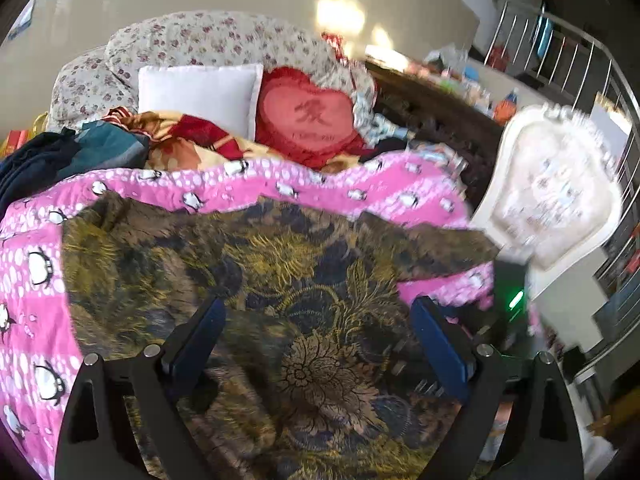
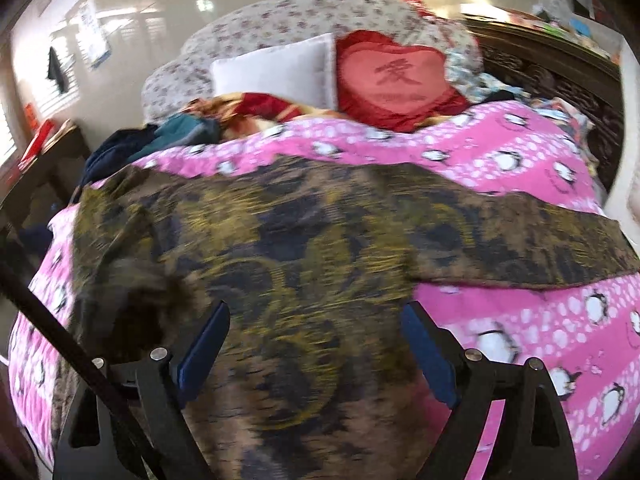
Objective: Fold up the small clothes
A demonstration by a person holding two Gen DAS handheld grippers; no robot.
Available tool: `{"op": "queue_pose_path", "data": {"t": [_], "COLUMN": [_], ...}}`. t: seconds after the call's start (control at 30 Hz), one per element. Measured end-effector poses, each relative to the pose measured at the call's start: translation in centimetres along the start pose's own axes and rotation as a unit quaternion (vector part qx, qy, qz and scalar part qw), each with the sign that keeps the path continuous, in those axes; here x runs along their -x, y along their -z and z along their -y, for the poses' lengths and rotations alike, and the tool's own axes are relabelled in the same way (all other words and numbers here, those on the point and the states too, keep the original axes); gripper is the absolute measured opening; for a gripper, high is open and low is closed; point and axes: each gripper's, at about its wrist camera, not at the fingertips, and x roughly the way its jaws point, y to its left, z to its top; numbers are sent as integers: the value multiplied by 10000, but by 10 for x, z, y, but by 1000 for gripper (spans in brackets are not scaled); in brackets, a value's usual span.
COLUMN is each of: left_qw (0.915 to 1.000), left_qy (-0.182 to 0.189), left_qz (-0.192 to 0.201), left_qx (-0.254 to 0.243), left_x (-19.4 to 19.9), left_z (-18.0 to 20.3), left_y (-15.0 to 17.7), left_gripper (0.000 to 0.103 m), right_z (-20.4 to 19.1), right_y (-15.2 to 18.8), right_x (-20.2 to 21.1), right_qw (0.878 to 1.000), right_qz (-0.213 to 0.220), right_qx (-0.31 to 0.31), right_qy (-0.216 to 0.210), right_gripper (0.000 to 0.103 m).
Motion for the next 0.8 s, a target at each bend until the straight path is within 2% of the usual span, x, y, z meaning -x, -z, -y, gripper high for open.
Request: {"op": "queue_pose_path", "data": {"t": [0.1,0.23,0.33,0.43,0.47,0.5,0.57,0.63,0.73,0.8], "left_qw": [9997,9959,9914,9883,9873,9862,9843,9829,9810,9798], "left_qy": [-84,-801,-1234,-1423,-1492,-1566,-1690,-1769,-1828,-1850], "left_qz": [171,344,256,71,38,-1,-42,-1,58,85], "left_qx": [158,227,362,549,552,537,503,511,645,749], "left_x": [27,45,38,22,18,14,11,12,13,12], "left_z": [-20,-46,-67,-83,-86,-89,-94,-99,-109,-115], "left_y": [-2,6,13,22,25,28,31,30,25,23], "left_gripper": [95,97,97,97,97,97,97,97,97,97], "right_z": [-36,-79,-105,-120,-124,-125,-115,-96,-71,-53], "right_y": [11,22,28,39,41,45,44,29,0,-21], "right_x": [-2,2,-3,-30,-37,-46,-56,-45,-16,-4], "right_qw": [9975,9899,9865,9863,9857,9850,9834,9857,9907,9928], "right_qz": [-161,-105,-169,-596,-692,-784,-927,-643,-67,105], "right_qx": [433,1053,1192,1093,1103,1129,1015,773,924,897], "right_qy": [-539,-941,-1110,-1085,-1066,-1039,-1182,-1350,-994,-790], "right_gripper": [92,92,92,92,85,57,15,10,8,8]}}
